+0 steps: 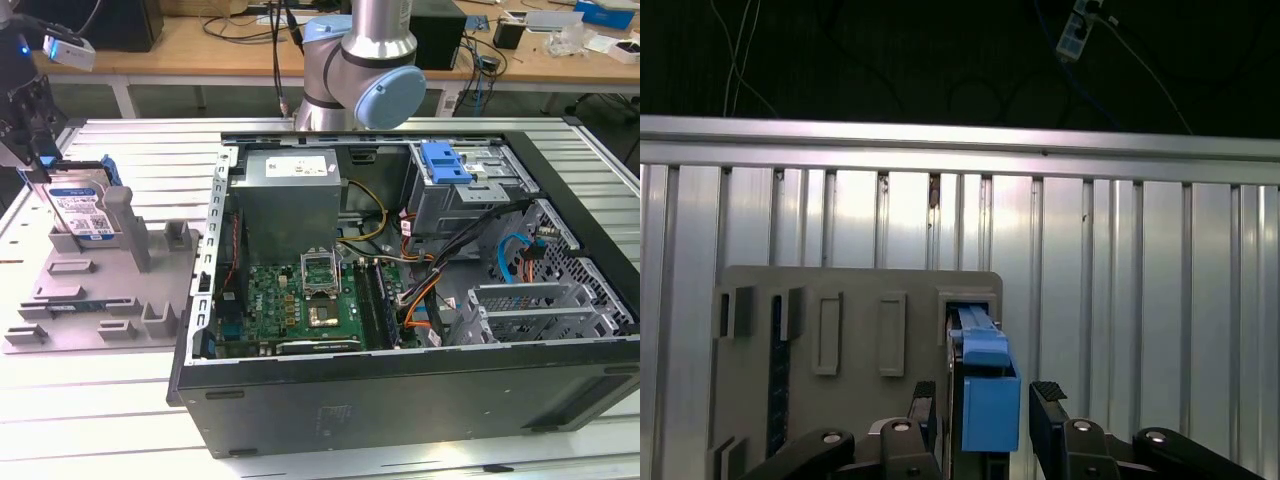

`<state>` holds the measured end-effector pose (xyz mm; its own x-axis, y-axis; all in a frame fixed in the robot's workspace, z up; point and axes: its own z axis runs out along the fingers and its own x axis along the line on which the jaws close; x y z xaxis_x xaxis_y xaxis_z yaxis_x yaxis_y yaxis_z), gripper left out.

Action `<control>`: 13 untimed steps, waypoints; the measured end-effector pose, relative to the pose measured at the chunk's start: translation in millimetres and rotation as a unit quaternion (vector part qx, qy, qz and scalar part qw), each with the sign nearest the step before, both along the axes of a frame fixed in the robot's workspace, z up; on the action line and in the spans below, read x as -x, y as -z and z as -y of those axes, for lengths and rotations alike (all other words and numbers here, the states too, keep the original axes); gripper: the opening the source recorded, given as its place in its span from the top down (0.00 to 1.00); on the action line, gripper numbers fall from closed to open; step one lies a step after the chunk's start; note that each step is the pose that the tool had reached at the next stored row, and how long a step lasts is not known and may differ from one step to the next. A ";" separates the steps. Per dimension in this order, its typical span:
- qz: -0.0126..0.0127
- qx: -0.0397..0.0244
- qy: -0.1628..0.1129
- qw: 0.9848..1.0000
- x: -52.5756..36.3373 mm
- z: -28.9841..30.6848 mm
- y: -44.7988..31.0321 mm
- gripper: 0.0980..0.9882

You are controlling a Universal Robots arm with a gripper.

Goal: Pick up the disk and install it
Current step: 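Pick up the disk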

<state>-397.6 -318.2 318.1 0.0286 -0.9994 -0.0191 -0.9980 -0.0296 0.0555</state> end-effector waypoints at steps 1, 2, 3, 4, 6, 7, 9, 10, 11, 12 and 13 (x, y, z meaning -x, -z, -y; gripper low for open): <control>0.000 0.000 0.000 1.000 0.0 0.0 0.4 0.55; 0.000 0.000 0.000 1.000 0.0 0.0 0.7 0.55; 0.000 0.000 0.000 1.000 -0.1 0.0 1.1 0.55; 0.000 0.000 0.000 1.000 -0.1 -0.1 1.3 0.55; 0.000 0.000 0.000 1.000 -0.1 -0.6 2.0 0.55; 0.000 0.000 0.000 1.000 -0.1 -0.8 2.4 0.55; 0.000 0.000 0.000 1.000 0.0 -0.9 3.1 0.55; 0.000 0.000 0.000 1.000 0.0 -0.9 3.4 0.55; 0.000 0.000 0.000 1.000 0.0 -0.9 3.8 0.55; 0.000 0.000 0.000 1.000 -0.1 -0.9 4.1 0.55; 0.000 0.000 0.000 1.000 0.0 -1.0 4.3 0.55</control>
